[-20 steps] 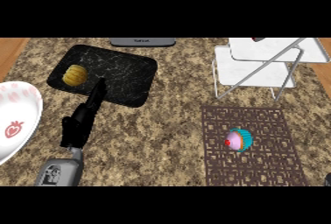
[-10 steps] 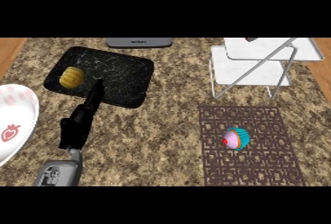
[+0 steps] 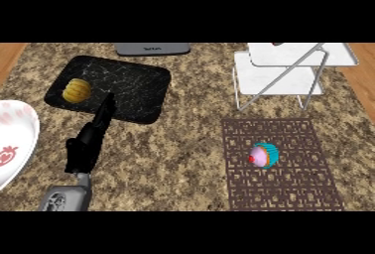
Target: Pick the can from the placemat and place it in the tiered shelf
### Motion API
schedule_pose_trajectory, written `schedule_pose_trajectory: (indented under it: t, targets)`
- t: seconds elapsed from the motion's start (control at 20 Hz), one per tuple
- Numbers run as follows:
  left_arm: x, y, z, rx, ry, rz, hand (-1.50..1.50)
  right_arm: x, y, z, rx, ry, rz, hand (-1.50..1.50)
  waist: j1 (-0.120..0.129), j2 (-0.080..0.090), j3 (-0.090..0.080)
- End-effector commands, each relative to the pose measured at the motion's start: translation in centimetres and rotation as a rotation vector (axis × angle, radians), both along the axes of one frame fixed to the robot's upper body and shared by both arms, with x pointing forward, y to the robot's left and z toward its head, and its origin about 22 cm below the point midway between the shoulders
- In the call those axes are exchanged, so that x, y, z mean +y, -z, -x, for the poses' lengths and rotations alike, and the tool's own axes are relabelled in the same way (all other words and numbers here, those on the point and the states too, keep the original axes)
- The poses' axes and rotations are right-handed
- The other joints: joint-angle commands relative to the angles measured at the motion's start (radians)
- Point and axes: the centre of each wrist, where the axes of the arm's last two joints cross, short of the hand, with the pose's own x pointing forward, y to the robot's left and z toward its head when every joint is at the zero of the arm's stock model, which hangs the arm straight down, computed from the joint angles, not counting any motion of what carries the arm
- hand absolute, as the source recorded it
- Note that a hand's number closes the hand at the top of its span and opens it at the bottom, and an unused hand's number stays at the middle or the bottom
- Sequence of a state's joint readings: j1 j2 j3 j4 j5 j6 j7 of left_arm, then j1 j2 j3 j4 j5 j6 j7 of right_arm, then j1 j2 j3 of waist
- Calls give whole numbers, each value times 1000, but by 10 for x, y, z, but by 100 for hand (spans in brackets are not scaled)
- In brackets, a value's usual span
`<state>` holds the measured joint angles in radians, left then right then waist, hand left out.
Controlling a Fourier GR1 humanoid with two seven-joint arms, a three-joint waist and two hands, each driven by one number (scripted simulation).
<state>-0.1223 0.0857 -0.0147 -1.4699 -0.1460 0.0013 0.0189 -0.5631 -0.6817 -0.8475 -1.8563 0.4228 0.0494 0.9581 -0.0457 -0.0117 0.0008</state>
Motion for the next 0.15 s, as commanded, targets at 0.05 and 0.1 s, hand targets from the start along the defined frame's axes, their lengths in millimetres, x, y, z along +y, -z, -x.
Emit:
schedule_pose_trajectory:
  t: [0.05, 0.1]
  targets:
    - [9, -2, 2, 5, 7, 1, 0, -35, 4, 70, 51, -33, 1, -150, -1, -1, 1]
    - [-2, -1, -7, -8, 3, 5, 0, -34, 11, 81, 39, -37, 18, -150, 0, 2, 0]
